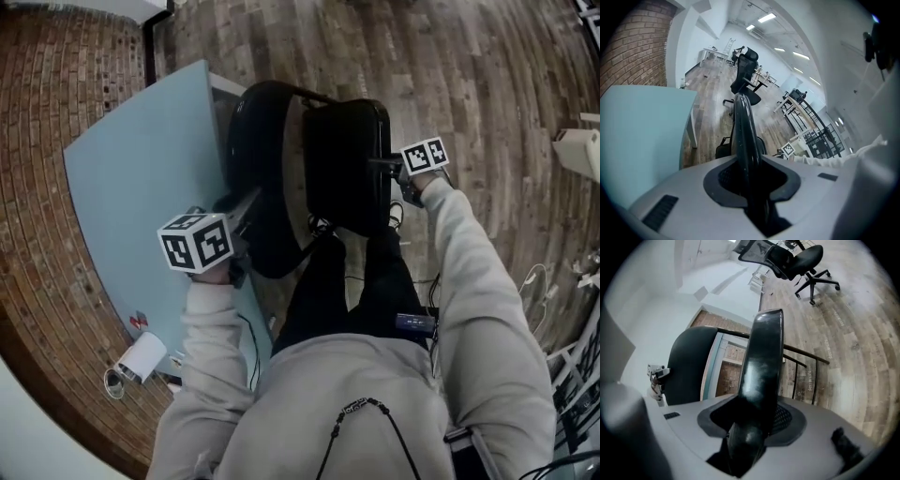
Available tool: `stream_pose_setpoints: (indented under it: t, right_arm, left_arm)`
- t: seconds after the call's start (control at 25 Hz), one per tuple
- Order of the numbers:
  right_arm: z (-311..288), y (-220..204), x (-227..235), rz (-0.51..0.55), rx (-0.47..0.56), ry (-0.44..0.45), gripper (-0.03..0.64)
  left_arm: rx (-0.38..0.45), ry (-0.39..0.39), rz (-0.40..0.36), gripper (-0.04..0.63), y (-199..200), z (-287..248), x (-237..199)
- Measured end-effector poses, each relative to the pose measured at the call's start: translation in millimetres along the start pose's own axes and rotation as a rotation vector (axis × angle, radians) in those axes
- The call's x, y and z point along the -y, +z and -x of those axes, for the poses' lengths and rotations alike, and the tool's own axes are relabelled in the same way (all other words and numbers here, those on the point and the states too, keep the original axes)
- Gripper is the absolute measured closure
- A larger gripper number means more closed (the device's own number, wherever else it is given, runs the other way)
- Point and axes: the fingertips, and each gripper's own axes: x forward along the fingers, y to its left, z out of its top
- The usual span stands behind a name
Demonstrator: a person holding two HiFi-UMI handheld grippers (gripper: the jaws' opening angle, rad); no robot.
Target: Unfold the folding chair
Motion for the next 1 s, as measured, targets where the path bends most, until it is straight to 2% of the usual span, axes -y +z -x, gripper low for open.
stream_pose_setpoints:
  t: [0.24,0.4,0.6,0.76,1.0]
  right_arm:
    - [41.4,-20.7,81.8,-0.014,0.0,0.157,0.445]
    - [53.6,-41.6,121.9,-0.017,0.021,0.289,0.446]
    - [65.7,-50.8,180.8,-0.033,0.045,0.405,0.445]
    - [79.7,-65.9,224.8,-0.051,0.061,0.482,0.445]
    - [87.1,-73.8,281.0,-0.051,0.04,0.577,0.443]
  left_arm:
    - [-0.039,-0.01,0.044,0.514,-16.0,-34.8,3.4]
    - [-0.111,-0.008,0.057,0.517,-26.7,-52.0,0.9]
    - [-0.15,-0.003,0.037,0.515,-37.1,-75.1,-5.3]
    - [-0.19,-0.033,0.037,0.517,-47.4,-103.4,4.8]
    - [-0.203,0.01,0.093,0.517,-62.9,-132.1,-21.1]
